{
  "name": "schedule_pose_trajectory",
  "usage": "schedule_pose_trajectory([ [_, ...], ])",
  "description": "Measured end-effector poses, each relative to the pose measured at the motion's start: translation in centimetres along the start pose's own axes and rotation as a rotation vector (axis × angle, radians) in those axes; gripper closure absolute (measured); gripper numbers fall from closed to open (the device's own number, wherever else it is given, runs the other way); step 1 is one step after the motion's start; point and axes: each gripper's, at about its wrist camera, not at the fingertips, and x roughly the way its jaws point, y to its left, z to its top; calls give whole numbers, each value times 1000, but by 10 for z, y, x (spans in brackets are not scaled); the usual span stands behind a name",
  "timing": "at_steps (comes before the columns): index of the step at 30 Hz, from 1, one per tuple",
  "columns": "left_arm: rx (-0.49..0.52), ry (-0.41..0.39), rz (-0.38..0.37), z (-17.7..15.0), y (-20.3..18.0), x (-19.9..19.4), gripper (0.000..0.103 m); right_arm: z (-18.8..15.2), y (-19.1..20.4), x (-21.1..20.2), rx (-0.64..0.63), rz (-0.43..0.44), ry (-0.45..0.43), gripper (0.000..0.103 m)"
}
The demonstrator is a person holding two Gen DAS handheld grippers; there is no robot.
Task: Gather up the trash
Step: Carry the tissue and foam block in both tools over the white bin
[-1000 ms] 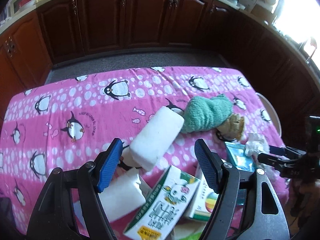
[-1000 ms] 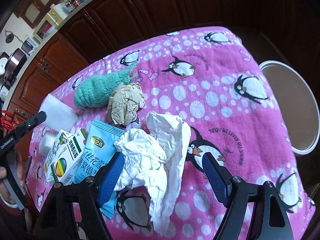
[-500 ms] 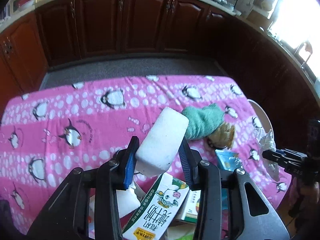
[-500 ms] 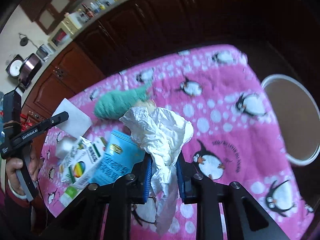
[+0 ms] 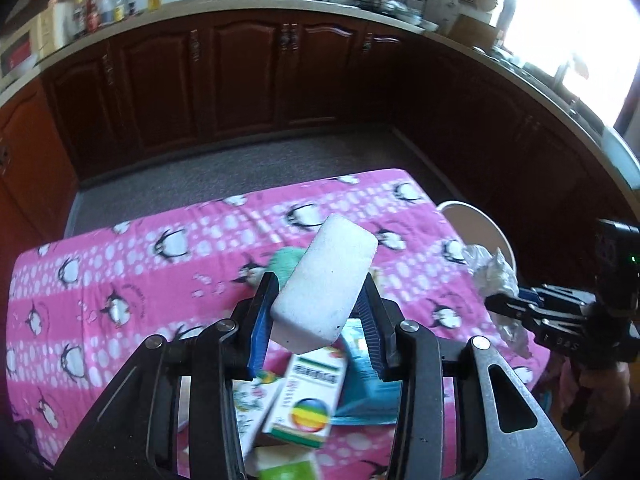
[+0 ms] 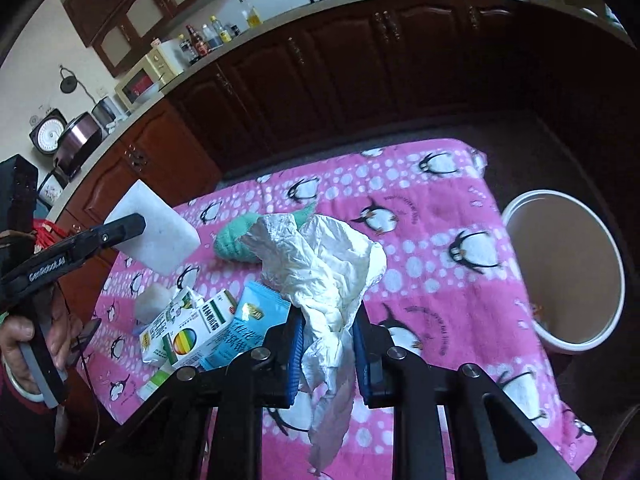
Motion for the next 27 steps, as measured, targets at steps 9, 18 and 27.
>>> schedule_pose_trajectory([
  [9, 90, 7, -56, 15, -60, 12, 65, 0, -44, -31, 55, -65, -46, 82],
  [18, 169, 23, -103, 30, -116, 32, 65, -1, -92, -50, 120, -122, -67, 82],
  [27, 212, 58, -144, 41, -157, 54, 65, -7, -136, -61, 186, -162, -75, 82],
])
